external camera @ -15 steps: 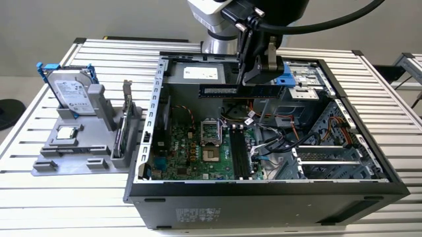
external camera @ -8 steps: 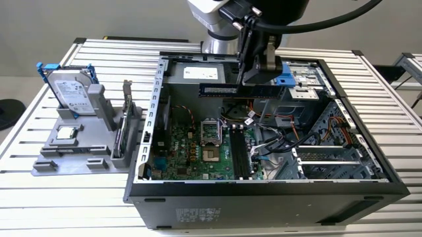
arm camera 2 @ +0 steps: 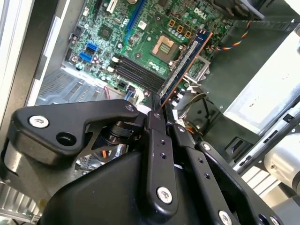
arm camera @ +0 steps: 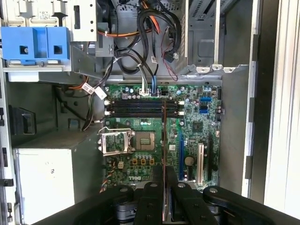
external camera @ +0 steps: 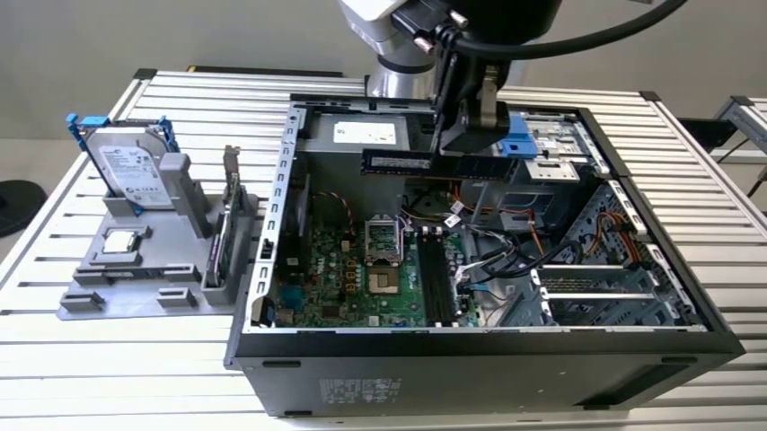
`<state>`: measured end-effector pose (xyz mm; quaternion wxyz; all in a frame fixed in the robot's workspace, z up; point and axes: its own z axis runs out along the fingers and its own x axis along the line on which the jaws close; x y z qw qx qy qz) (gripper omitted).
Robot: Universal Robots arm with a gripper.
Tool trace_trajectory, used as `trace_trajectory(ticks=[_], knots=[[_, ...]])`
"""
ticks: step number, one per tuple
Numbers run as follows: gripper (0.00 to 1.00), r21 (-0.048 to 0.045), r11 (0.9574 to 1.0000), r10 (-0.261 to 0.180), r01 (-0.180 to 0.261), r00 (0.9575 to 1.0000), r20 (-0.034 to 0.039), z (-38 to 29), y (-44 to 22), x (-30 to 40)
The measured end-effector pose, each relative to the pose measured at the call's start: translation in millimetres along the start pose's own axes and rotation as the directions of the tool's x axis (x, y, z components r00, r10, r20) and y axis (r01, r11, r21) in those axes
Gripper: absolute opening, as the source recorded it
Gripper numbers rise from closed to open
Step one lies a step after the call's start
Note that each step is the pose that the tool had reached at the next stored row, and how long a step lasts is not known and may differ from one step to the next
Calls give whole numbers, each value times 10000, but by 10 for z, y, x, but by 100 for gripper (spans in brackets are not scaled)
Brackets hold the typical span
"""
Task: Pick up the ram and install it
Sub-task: 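Pick up the ram and move it above insertion slot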
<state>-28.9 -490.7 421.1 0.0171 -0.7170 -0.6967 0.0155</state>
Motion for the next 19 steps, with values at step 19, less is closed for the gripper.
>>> trace_trajectory(ticks=[19], knots=[[0,1,9927,1207,-1207,9927,-56,0,0,0]])
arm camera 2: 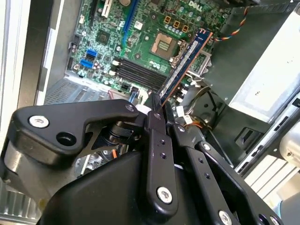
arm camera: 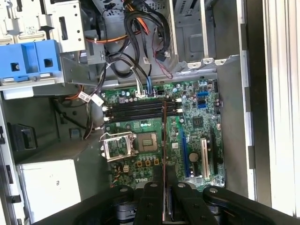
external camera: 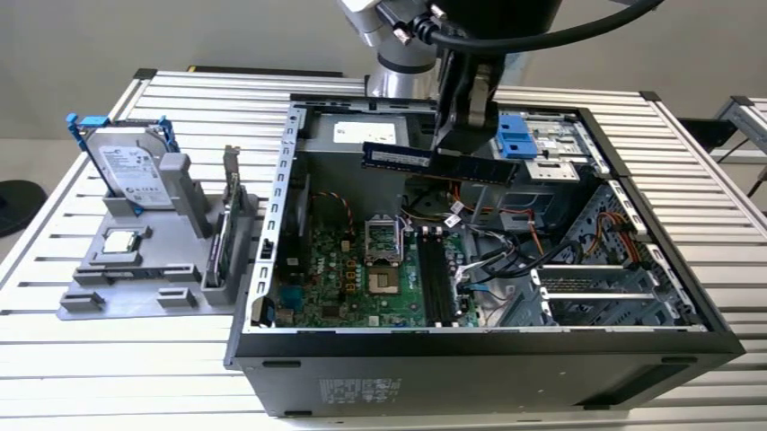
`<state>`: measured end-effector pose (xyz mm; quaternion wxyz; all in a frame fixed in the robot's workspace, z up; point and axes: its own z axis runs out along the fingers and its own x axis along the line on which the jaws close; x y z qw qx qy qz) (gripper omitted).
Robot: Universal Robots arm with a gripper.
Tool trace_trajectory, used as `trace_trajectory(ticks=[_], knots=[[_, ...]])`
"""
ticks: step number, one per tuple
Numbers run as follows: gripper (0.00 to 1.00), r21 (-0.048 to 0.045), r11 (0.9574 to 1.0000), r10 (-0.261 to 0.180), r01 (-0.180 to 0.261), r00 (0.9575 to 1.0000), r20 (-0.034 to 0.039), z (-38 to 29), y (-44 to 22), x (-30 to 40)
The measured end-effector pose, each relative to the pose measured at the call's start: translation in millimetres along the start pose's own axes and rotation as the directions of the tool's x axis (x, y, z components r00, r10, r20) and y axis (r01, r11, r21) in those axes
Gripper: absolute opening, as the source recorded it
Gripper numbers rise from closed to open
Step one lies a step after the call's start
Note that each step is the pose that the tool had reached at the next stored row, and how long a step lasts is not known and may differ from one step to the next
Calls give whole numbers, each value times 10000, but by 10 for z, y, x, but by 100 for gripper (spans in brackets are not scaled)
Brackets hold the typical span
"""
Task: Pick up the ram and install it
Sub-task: 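Pick up the ram and move it above insertion slot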
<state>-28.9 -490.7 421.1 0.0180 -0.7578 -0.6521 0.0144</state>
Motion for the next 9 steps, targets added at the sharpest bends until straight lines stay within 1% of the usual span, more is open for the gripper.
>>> trace_trajectory(ticks=[9], knots=[[0,0,9982,604,-604,9982,-28,0,0,0]])
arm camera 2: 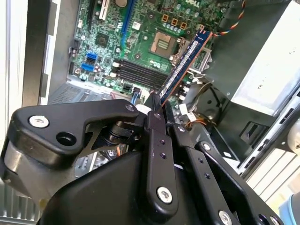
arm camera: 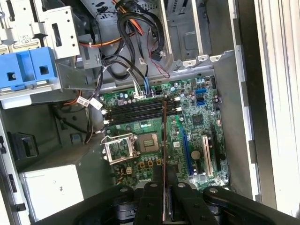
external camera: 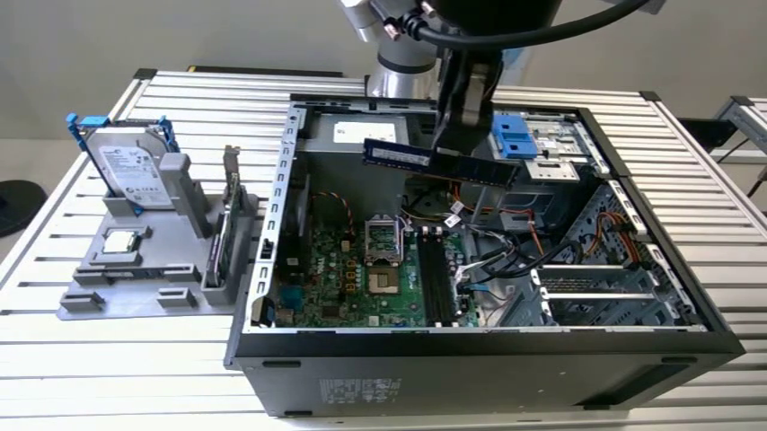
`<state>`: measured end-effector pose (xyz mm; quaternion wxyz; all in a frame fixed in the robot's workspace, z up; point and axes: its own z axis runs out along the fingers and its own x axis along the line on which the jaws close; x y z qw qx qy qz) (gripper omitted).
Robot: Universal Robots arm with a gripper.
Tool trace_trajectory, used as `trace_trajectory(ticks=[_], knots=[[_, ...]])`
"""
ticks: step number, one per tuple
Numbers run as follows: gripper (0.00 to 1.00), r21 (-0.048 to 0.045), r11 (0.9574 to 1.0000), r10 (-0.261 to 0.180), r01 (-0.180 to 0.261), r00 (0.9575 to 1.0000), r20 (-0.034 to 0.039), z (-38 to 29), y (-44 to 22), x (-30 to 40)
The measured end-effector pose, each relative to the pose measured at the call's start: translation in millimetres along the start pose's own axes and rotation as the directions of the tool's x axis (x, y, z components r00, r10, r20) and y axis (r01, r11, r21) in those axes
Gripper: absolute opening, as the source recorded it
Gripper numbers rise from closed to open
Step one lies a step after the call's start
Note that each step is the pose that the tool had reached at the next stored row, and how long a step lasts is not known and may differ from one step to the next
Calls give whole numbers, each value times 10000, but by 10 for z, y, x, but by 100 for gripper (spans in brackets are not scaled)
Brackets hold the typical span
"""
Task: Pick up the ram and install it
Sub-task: 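Pick up the ram and move it above insertion slot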
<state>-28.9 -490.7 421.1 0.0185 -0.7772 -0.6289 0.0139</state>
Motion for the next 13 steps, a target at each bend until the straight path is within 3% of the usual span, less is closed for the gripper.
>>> trace_trajectory(ticks=[13], knots=[[0,0,9962,870,-870,9962,-40,0,0,0]])
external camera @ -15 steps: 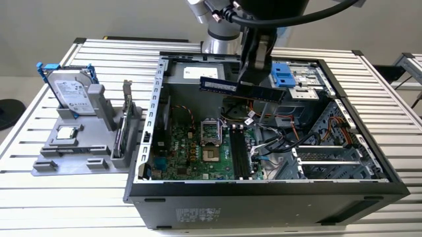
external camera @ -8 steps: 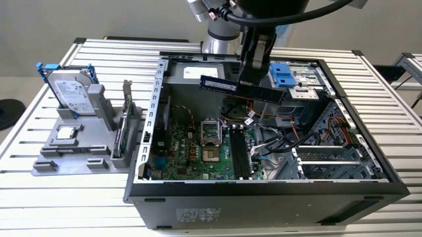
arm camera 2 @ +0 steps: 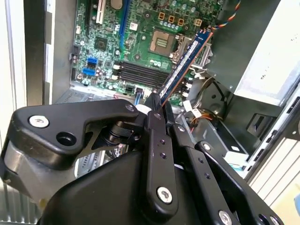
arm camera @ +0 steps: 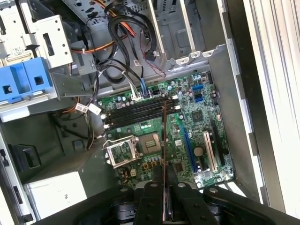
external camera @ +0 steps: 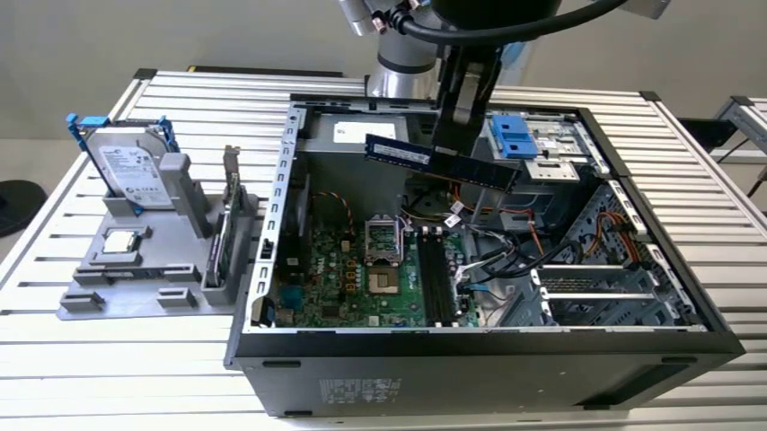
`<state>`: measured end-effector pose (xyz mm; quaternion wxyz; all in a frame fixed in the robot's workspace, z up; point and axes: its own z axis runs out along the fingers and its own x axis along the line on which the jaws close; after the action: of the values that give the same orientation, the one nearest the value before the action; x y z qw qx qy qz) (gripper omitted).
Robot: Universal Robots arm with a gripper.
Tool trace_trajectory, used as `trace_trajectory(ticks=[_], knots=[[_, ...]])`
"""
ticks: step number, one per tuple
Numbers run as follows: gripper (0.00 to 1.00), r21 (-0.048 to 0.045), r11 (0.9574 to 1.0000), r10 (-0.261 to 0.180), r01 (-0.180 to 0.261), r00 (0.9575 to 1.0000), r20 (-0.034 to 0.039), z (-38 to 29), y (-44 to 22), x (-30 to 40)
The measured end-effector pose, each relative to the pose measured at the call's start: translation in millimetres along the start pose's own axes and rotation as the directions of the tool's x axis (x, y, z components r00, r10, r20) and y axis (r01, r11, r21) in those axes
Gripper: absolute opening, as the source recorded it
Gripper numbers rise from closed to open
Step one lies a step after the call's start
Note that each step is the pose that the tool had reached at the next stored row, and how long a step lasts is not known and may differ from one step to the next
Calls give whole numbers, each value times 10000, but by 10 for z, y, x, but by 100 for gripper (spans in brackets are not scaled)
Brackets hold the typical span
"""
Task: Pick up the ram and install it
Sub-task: 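Pick up the ram and move it above insertion slot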
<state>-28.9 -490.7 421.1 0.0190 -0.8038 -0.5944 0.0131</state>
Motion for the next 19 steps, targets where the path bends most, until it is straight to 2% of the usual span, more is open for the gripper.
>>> trace_trajectory(ticks=[10,19], knots=[[0,0,9977,680,-680,9977,-32,0,0,0],[0,2,9915,1303,-1303,9915,-61,0,0,0]])
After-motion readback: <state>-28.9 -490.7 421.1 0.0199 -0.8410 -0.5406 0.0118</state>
